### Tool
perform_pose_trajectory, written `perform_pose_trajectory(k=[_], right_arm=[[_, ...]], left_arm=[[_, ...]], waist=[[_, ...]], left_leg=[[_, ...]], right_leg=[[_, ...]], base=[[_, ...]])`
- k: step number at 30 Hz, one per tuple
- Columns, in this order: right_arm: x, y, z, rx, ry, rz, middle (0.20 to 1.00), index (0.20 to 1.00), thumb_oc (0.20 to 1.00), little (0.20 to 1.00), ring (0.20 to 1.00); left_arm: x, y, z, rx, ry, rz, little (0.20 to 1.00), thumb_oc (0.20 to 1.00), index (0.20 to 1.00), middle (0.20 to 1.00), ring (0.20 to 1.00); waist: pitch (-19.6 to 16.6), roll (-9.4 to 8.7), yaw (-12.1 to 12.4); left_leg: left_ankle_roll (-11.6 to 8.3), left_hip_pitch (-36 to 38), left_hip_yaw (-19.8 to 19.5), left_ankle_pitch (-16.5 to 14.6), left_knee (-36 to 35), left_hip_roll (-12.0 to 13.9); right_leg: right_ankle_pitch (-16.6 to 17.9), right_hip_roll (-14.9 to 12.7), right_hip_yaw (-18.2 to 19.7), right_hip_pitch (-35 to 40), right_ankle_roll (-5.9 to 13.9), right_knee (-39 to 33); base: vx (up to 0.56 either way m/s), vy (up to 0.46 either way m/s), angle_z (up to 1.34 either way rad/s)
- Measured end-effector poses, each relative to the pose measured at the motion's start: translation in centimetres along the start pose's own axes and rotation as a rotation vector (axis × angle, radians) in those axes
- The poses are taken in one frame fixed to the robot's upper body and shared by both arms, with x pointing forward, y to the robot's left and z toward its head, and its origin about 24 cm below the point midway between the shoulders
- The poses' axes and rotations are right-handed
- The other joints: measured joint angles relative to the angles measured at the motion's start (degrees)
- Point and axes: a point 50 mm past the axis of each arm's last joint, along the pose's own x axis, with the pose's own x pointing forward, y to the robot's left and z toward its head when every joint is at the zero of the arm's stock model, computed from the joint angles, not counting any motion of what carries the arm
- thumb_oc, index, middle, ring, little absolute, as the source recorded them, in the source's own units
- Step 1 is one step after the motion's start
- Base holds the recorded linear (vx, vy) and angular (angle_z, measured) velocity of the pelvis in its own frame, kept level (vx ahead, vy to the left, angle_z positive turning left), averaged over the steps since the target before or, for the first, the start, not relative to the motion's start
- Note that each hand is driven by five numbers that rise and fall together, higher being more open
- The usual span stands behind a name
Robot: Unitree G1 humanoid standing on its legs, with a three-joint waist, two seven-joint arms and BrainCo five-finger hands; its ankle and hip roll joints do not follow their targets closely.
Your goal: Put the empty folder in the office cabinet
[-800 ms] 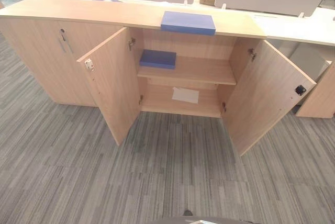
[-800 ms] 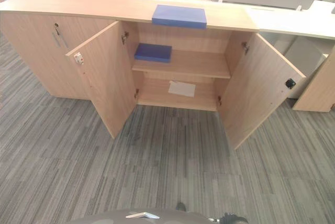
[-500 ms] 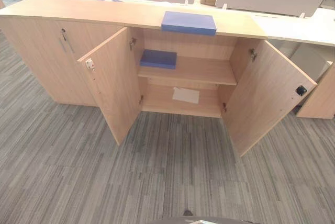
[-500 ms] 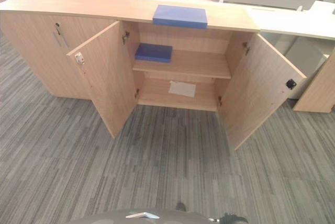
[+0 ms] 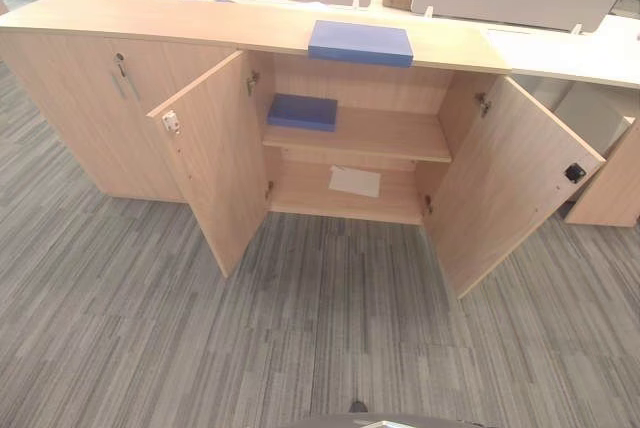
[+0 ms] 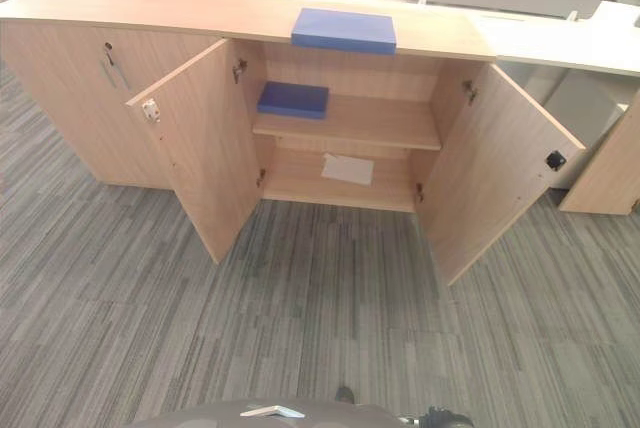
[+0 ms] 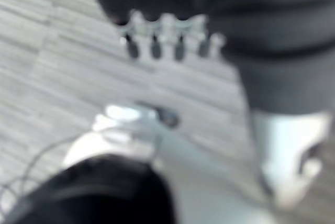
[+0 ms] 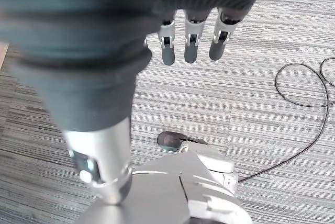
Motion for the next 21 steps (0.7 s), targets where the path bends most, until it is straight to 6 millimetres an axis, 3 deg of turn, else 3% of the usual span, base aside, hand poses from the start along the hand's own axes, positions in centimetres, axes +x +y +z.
perform_pose_trajectory(k=[15, 21], right_arm=[[0.0, 0.0, -0.1, 0.0, -0.004, 0.001, 1.0, 1.0, 1.0, 1.0, 1.0], [0.0, 0.1, 1.1, -0.195, -0.084, -0.06, 1.0, 1.0, 1.0, 1.0, 1.0]], left_arm=[[0.0, 0.1, 0.0, 0.0, 0.0, 0.001, 1.0, 1.0, 1.0, 1.0, 1.0], [0.0, 0.1, 0.0, -0.001, -0.001, 0.002, 1.0, 1.0, 1.0, 1.0, 1.0]], waist=[[0.25, -0.21, 0.0], [0.34, -0.17, 0.08]], left_leg=[[0.01, 0.01, 0.03, 0.01, 0.0, 0.0], [-0.23, 0.07, 0.24, -0.23, -0.01, -0.07]], right_leg=[[0.0, 0.0, 0.01, -0.01, 0.0, 0.02], [-0.02, -0.03, 0.19, -0.04, -0.02, -0.05]], base=[[0.0, 0.0, 0.0], [0.03, 0.07, -0.02]])
